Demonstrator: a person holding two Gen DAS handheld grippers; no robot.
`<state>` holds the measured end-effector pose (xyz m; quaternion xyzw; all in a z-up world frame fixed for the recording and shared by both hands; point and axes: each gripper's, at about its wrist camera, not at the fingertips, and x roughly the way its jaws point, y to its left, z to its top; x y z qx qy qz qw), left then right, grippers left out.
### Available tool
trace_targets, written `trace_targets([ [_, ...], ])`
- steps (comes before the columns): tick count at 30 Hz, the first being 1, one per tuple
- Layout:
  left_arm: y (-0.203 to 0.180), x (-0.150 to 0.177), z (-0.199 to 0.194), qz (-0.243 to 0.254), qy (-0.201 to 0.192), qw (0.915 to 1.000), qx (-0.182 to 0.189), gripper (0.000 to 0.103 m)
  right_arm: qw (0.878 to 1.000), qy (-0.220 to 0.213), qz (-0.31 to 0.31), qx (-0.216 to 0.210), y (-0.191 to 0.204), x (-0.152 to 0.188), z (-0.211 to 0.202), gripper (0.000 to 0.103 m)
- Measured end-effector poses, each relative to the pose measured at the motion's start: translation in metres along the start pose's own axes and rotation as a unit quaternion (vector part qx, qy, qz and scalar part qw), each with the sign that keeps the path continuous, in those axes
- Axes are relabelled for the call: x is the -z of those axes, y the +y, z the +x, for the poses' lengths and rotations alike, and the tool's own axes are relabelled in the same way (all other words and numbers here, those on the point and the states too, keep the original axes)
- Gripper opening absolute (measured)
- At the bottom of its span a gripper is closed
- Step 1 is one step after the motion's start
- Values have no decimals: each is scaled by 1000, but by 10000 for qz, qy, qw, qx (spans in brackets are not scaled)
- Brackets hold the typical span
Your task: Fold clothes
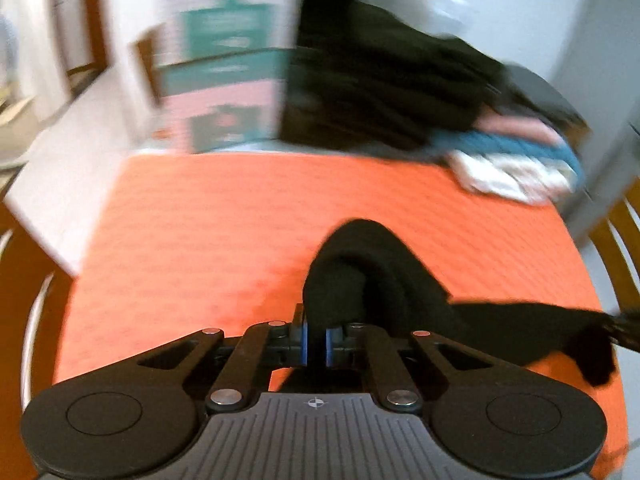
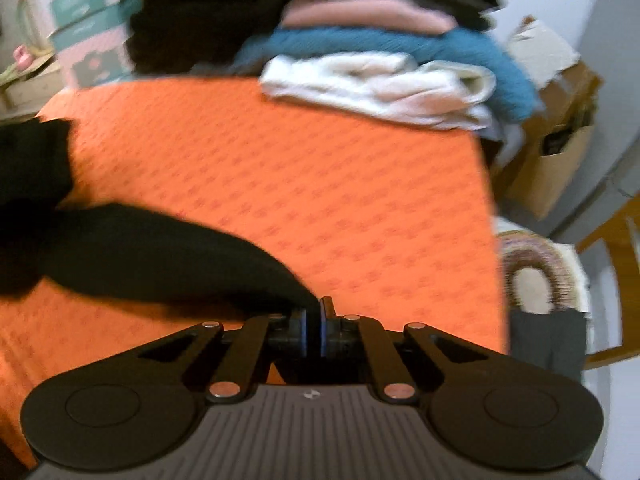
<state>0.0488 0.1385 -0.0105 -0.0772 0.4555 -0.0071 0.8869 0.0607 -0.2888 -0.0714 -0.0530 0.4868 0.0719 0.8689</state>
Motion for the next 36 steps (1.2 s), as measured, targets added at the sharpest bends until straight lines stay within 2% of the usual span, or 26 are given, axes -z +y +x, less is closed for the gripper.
trace_targets([
  [4,49,-3,-6,-717,30,9965,-434,10,9980,-138,253,563,-32,-3,-29,6],
  [6,71,3,-8,-1054,130,9929,-530,11,9957,-120,294,875,-45,0,-42,6],
  [10,107,25,-6,-1732,424,9831,-423,13,9946,187,277,984,-59,13,-50,7],
  [13,115,45,-6,-1907,643,9786,-422,26,9952,515,161,819,-55,28,-47,8],
  [15,120,56,-9,-1953,694,9773,-444,46,9963,570,38,644,-46,32,-49,8],
  [18,111,56,-12,-1707,637,9822,-465,53,9971,645,-149,373,-31,38,-51,14],
  [24,94,55,-17,-1212,523,9900,-506,69,9964,486,-594,-352,14,31,-52,29],
  [28,80,51,-15,-833,465,9941,-508,74,9930,412,-848,-706,42,20,-38,30],
  [36,50,28,30,-221,563,9966,-551,78,9839,454,-1325,-1108,93,2,4,43],
])
